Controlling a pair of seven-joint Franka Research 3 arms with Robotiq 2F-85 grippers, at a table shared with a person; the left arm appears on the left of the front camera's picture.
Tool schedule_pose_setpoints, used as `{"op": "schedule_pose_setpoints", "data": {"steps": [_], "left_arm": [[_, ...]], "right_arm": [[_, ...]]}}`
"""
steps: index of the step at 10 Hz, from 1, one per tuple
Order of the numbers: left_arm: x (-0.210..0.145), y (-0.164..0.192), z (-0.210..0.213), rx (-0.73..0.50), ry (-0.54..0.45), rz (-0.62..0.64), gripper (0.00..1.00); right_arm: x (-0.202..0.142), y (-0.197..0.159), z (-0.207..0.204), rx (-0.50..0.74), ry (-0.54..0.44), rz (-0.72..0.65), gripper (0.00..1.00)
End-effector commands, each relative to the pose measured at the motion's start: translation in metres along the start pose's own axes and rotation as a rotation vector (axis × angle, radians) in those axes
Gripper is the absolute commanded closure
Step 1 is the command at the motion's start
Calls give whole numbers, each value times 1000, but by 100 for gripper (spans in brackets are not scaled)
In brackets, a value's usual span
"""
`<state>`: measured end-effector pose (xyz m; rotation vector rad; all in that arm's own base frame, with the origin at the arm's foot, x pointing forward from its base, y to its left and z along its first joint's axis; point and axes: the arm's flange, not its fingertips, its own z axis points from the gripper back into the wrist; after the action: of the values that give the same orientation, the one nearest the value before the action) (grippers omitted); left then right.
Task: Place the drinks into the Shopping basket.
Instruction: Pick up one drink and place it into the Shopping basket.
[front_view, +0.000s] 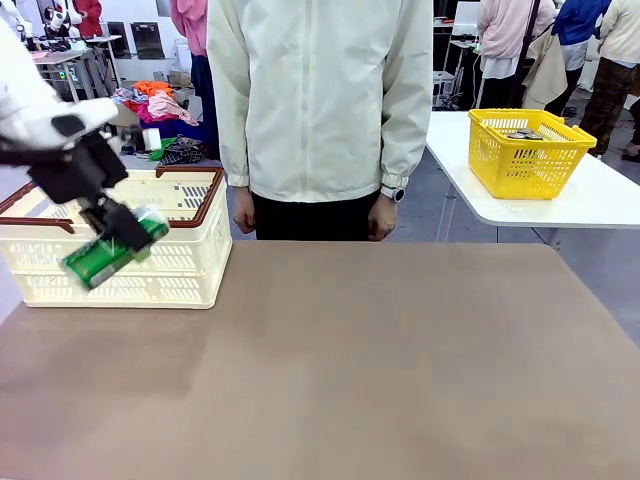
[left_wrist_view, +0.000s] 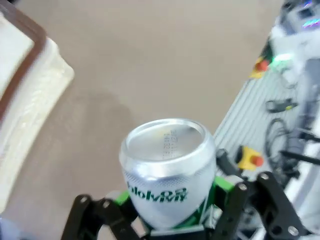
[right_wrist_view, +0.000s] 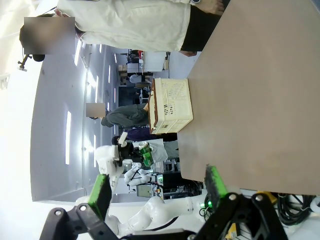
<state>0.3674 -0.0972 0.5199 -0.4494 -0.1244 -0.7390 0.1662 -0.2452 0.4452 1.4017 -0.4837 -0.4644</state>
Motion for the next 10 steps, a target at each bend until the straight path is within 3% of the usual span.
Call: {"op": "schedule_pose_setpoints", "data": {"steps": [1,3,5,10], "left_arm": [[86,37,43,-133,-54,222,100],[142,80,58,-23,-167,420,100],[175,130,37,108,-164,543,100],[147,172,-33,360,-39,763,100]], "right_arm": [[0,4,-3,18,-11,2,0],[0,4,-3,18,-11,2,0],[0,4,-3,18,-11,2,0],[0,4,-3,18,-11,2,0]]}}
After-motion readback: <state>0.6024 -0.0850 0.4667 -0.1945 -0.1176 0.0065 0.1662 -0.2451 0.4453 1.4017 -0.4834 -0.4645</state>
